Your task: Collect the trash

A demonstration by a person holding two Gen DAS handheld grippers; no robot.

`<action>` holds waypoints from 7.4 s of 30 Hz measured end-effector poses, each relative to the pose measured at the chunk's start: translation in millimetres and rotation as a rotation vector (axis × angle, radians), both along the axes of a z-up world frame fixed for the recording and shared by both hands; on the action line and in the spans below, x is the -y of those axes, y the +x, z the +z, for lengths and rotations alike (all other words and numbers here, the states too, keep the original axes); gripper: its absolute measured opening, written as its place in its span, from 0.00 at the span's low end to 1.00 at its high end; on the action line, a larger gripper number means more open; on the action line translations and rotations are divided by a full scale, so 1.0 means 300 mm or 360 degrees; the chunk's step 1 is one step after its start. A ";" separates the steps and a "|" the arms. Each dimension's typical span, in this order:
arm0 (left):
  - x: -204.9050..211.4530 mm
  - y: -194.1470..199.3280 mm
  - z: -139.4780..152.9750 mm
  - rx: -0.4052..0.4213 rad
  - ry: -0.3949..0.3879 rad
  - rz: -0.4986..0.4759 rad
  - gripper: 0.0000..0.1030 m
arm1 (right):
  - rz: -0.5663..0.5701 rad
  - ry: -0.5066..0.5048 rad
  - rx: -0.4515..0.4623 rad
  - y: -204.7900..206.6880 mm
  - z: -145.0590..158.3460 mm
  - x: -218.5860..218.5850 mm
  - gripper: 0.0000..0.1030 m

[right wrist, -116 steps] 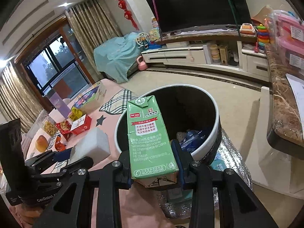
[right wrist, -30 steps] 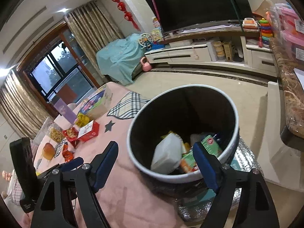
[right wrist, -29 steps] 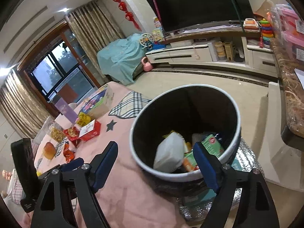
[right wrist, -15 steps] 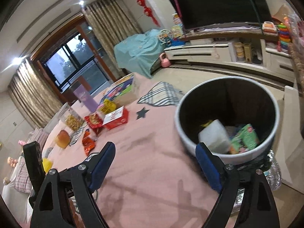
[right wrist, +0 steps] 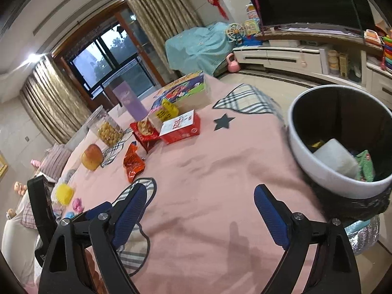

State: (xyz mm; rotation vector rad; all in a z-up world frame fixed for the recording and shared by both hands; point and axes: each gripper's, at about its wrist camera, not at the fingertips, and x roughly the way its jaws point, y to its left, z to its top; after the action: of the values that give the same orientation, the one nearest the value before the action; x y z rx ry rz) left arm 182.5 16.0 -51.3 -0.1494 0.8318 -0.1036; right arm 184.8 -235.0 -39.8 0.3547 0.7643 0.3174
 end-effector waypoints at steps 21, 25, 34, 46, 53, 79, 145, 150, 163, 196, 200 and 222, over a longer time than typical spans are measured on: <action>-0.141 0.184 -0.025 -0.0087 -0.0049 0.0100 0.74 | 0.0069 -0.0047 -0.0080 0.156 -0.073 -0.119 0.88; -0.146 0.232 -0.030 -0.0100 -0.0054 0.0091 0.74 | 0.0069 -0.0052 -0.0085 0.213 -0.079 -0.131 0.88; -0.157 0.319 -0.035 -0.0088 -0.0033 0.0060 0.74 | 0.0118 -0.0087 -0.0090 0.347 -0.089 -0.186 0.88; -0.127 0.367 -0.058 -0.0086 -0.0037 -0.0050 0.42 | 0.0162 -0.0119 -0.0129 0.508 -0.138 -0.197 0.87; -0.137 0.365 -0.058 -0.0069 -0.0072 -0.0061 0.26 | 0.0209 -0.0141 -0.0137 0.556 -0.153 -0.215 0.73; -0.236 0.291 -0.058 -0.0064 -0.0153 0.0093 0.20 | 0.0537 -0.0305 -0.0019 0.563 -0.103 -0.362 0.75; 0.329 0.074 0.068 -0.0033 -0.0089 -0.0478 0.18 | -0.0057 -0.0098 -0.0029 -0.006 -0.017 0.153 0.53; 0.399 0.068 0.086 -0.0022 -0.0071 -0.0542 0.18 | -0.0123 -0.0074 -0.0010 -0.040 0.003 0.221 0.53; 0.556 0.060 0.102 -0.0017 -0.0034 -0.0664 0.18 | -0.0241 0.0002 0.0018 -0.086 0.019 0.350 0.49; 0.944 0.180 0.142 0.0000 0.0141 -0.0910 0.18 | -0.0466 -0.0042 -0.0002 -0.018 0.022 0.638 0.49; 0.967 0.194 0.140 -0.0001 0.0162 -0.0921 0.18 | -0.0468 -0.0054 -0.0005 0.000 0.024 0.650 0.49; 1.022 0.257 0.109 -0.0055 0.0217 -0.0908 0.18 | -0.0472 -0.0081 -0.0063 0.073 0.009 0.689 0.49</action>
State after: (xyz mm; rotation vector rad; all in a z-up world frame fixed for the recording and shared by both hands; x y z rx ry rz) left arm 259.5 -290.7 -18.5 0.2191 0.8944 -0.5797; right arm 206.7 -441.7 -37.1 0.4214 0.7455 0.0122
